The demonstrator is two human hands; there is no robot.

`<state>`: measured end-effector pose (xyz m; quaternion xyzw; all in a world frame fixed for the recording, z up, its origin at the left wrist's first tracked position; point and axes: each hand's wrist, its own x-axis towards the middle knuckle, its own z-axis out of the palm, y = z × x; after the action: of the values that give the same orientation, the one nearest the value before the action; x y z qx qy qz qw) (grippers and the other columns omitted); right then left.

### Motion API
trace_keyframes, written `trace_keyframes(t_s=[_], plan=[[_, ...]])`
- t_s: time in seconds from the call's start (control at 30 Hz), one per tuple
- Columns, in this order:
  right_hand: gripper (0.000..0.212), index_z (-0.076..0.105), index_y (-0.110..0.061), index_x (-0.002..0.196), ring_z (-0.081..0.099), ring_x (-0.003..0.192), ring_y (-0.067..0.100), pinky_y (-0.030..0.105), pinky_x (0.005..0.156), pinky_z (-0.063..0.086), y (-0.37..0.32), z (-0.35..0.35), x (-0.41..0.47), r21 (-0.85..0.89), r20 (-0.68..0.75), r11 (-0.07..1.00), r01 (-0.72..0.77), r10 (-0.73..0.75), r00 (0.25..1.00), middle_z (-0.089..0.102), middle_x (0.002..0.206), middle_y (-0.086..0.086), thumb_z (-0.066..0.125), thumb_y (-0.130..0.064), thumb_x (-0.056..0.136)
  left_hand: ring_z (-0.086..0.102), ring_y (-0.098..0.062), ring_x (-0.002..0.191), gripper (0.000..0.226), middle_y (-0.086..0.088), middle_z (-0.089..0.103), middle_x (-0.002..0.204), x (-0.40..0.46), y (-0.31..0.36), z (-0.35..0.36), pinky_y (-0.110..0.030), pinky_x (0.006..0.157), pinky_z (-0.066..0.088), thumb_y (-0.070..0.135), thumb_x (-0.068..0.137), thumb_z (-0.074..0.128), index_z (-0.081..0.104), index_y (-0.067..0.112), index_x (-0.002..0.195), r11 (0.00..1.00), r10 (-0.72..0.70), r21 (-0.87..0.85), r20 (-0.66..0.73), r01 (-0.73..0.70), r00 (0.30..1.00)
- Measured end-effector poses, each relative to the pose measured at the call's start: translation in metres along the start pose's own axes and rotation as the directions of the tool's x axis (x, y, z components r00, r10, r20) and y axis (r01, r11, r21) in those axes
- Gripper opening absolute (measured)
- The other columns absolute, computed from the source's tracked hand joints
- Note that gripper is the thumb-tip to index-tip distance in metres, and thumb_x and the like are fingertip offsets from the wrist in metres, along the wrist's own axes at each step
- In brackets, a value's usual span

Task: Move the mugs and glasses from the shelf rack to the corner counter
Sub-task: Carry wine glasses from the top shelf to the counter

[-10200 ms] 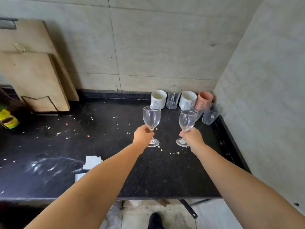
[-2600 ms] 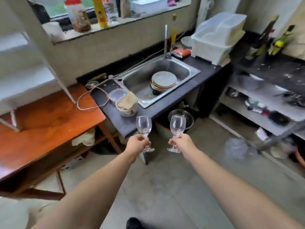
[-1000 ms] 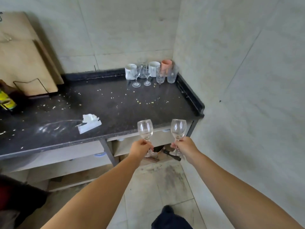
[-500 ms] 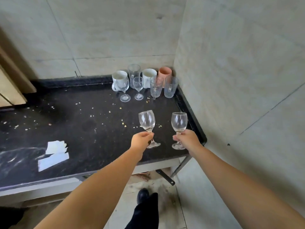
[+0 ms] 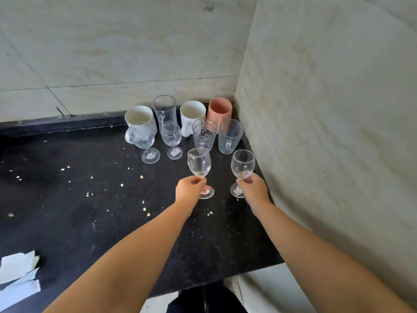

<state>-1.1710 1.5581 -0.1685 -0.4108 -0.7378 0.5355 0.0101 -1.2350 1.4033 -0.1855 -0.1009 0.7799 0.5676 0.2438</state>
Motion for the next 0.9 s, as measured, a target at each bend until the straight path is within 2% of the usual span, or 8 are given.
trace_keyframes(t_s=[0.07,0.17,0.27,0.4,0.53,0.63,0.73,0.9], plan=[[0.015,0.066,-0.011,0.102,0.061,0.092,0.022,0.031,0.078,0.046,-0.002,0.004,0.017,0.007,-0.005,1.0,-0.009,0.009,1.0,0.065,0.095,0.006,0.059,-0.013,0.089,0.06,-0.011,0.077,0.011,0.001,0.067,0.077,0.013,0.004,0.008,-0.02,0.064,0.044,0.015,0.086,0.064,0.073,0.012,0.092,1.0,0.005,0.008,-0.02,-0.005,1.0],[0.015,0.065,-0.012,0.102,0.061,0.093,0.02,0.03,0.081,0.047,-0.004,0.01,0.032,0.015,-0.006,1.0,-0.011,0.011,1.0,0.065,0.096,0.005,0.057,-0.012,0.09,0.056,-0.015,0.076,0.003,-0.004,0.067,0.081,0.028,0.006,0.017,-0.026,0.068,0.043,0.014,0.082,0.065,0.069,0.014,0.082,0.999,-0.024,0.048,-0.003,0.024,1.0],[0.016,0.064,-0.012,0.106,0.059,0.094,0.018,0.028,0.082,0.045,-0.003,0.015,0.043,0.012,-0.015,1.0,-0.003,0.003,1.0,0.064,0.098,0.004,0.057,-0.011,0.091,0.059,-0.017,0.079,0.011,-0.006,0.069,0.085,0.038,0.005,0.027,-0.031,0.074,0.045,0.012,0.081,0.068,0.071,0.008,0.091,0.998,-0.047,0.043,0.009,0.047,0.999],[0.021,0.064,-0.011,0.11,0.059,0.096,0.019,0.028,0.08,0.042,-0.001,0.021,0.053,0.009,-0.031,1.0,-0.008,0.008,0.999,0.062,0.096,0.001,0.058,-0.007,0.09,0.059,-0.017,0.078,0.016,-0.007,0.07,0.086,0.044,0.004,0.035,-0.027,0.067,0.045,0.013,0.082,0.068,0.071,0.005,0.095,0.997,-0.038,0.066,0.0,0.038,0.999],[0.029,0.064,-0.009,0.116,0.055,0.096,0.014,0.026,0.084,0.041,-0.002,0.025,0.059,-0.009,-0.046,1.0,0.01,-0.01,0.999,0.061,0.1,0.0,0.06,-0.005,0.088,0.062,-0.017,0.083,0.016,-0.01,0.073,0.092,0.049,0.005,0.041,-0.031,0.074,0.048,0.014,0.083,0.067,0.072,0.006,0.096,0.998,-0.027,0.063,-0.003,0.027,1.0],[0.027,0.064,-0.01,0.116,0.058,0.1,0.017,0.026,0.085,0.042,0.001,0.027,0.061,-0.026,-0.046,1.0,0.004,-0.005,0.999,0.064,0.105,0.002,0.059,-0.008,0.09,0.061,-0.017,0.081,0.012,-0.007,0.071,0.088,0.05,0.004,0.044,-0.025,0.065,0.045,0.013,0.083,0.067,0.072,0.007,0.092,0.998,-0.019,0.064,-0.005,0.019,1.0],[0.029,0.063,-0.012,0.117,0.06,0.106,0.021,0.032,0.094,0.047,0.004,0.028,0.063,-0.015,-0.041,1.0,-0.008,0.007,0.999,0.066,0.112,0.006,0.06,-0.008,0.089,0.058,-0.016,0.077,0.009,-0.006,0.07,0.085,0.05,0.001,0.045,-0.023,0.06,0.042,0.012,0.083,0.065,0.071,0.009,0.088,0.998,-0.025,0.058,-0.011,0.025,1.0],[0.028,0.064,-0.012,0.114,0.061,0.107,0.024,0.038,0.099,0.049,0.013,0.027,0.066,0.023,-0.029,0.999,-0.035,0.036,0.999,0.067,0.112,0.009,0.063,-0.007,0.086,0.062,-0.018,0.085,0.016,-0.01,0.074,0.095,0.053,-0.004,0.048,-0.034,0.077,0.051,0.013,0.084,0.064,0.073,0.005,0.095,0.996,-0.014,0.084,0.006,0.013,1.0]])
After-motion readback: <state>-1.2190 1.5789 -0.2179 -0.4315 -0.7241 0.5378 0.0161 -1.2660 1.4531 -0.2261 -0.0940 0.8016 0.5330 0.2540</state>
